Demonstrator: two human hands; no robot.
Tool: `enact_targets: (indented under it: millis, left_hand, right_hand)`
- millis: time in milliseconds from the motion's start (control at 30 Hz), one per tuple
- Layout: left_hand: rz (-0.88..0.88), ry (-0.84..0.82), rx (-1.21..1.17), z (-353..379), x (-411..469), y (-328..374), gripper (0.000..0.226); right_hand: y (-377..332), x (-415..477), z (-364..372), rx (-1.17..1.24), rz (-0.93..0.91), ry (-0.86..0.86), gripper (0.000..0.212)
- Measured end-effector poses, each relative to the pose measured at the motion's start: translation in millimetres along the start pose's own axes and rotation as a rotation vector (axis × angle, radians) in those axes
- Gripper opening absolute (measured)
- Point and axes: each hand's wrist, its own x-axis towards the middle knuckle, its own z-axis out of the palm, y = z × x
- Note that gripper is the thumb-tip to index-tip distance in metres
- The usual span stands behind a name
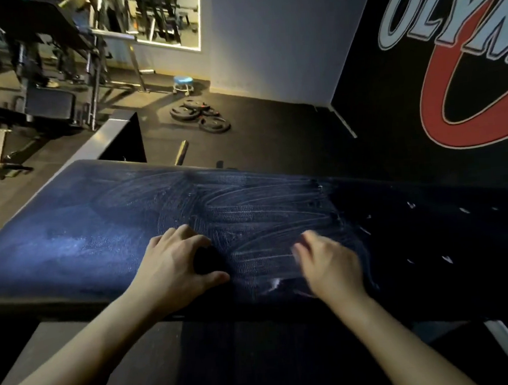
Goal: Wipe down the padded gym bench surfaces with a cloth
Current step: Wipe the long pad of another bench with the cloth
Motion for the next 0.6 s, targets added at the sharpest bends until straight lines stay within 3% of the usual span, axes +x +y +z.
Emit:
enact_targets:
  millis: [133,267,367,467,533,600]
  left_hand:
    - [-0.001,0.039,0.047,5.5,-10.4,8.1,0.077]
    - [-0.033,0.173,0.021,12.9,-32.7,23.1,0.061]
    - [-0.136,0.289,0.041,21.3,-59.5,32.4,0.054]
    - [-0.309,0.365,0.147,25.2,-86.5,38.4,0.062]
    - [-0.407,0.372,0.183,27.0,-99.2,37.8,0.070]
    - [-0.438,0.366,0.189,30.5,-105.8,34.2,0.071]
  right_hand:
    - [76.2,-18.6,-23.2,-0.065,0.178,0.048,0.022]
    - [66.8,-36.8,-24.5,-0.067,0.201,0.053,0.018]
    - [11.4,-42.6,-8.0,0.044,0.076,0.003,0.013]
    - [-50.2,-52.3,5.1,0.163,-0.163,-0.005,0.012]
    - [-61.6,-54.2,5.2,0.217,-0.273,-0.004,0.011]
    - [-40.9,-53.0,0.4,0.229,-0.260,-0.022,0.014]
